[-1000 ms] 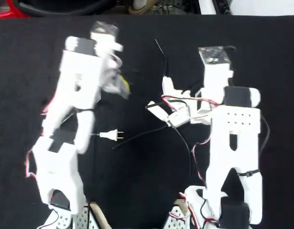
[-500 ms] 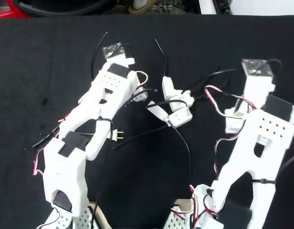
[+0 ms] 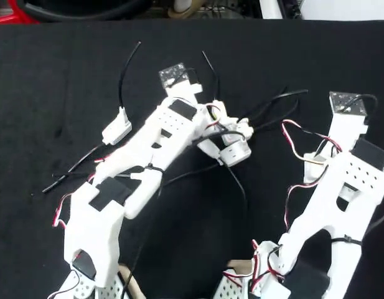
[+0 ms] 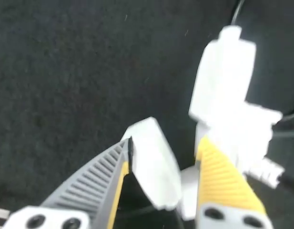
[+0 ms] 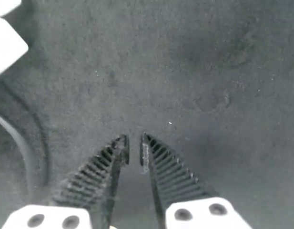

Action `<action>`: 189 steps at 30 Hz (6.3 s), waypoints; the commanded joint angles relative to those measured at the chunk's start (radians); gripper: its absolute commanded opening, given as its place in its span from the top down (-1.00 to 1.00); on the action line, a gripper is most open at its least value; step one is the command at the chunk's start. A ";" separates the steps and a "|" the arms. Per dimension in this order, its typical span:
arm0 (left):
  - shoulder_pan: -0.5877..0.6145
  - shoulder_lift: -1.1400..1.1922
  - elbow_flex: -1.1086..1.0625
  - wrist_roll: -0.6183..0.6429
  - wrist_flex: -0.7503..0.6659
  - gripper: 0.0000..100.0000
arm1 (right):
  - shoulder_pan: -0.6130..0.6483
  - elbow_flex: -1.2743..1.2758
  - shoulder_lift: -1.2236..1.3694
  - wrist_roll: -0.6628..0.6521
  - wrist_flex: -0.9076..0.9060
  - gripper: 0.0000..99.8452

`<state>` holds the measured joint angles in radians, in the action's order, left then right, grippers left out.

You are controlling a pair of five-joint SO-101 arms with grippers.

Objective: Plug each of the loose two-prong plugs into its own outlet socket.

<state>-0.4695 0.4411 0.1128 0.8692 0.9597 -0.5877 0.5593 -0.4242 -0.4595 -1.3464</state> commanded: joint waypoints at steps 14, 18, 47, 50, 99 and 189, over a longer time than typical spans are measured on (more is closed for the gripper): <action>-0.041 0.069 0.001 -0.092 0.132 0.71 | -0.021 0.001 0.002 -0.017 0.011 0.91; -0.016 0.051 0.035 -0.118 0.192 0.96 | -0.021 0.001 -0.001 -0.017 0.008 0.91; -0.016 -0.872 -0.414 -0.987 0.612 0.94 | -0.020 -0.002 -0.004 -0.009 0.003 0.91; 0.002 -0.971 -0.530 -0.697 0.397 0.83 | -0.018 -0.001 -0.004 -0.009 0.003 0.91; -0.088 -0.677 -0.414 -1.071 0.595 0.94 | -0.014 0.028 -0.002 -0.011 0.005 0.91; 1.230 -2.262 -1.719 -1.206 0.215 0.50 | 1.356 -0.645 0.987 -0.334 0.061 0.65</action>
<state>0.7534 -1.8159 -1.6149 -0.3460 1.1960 0.7472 -0.0760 0.5301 -0.7587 -1.1945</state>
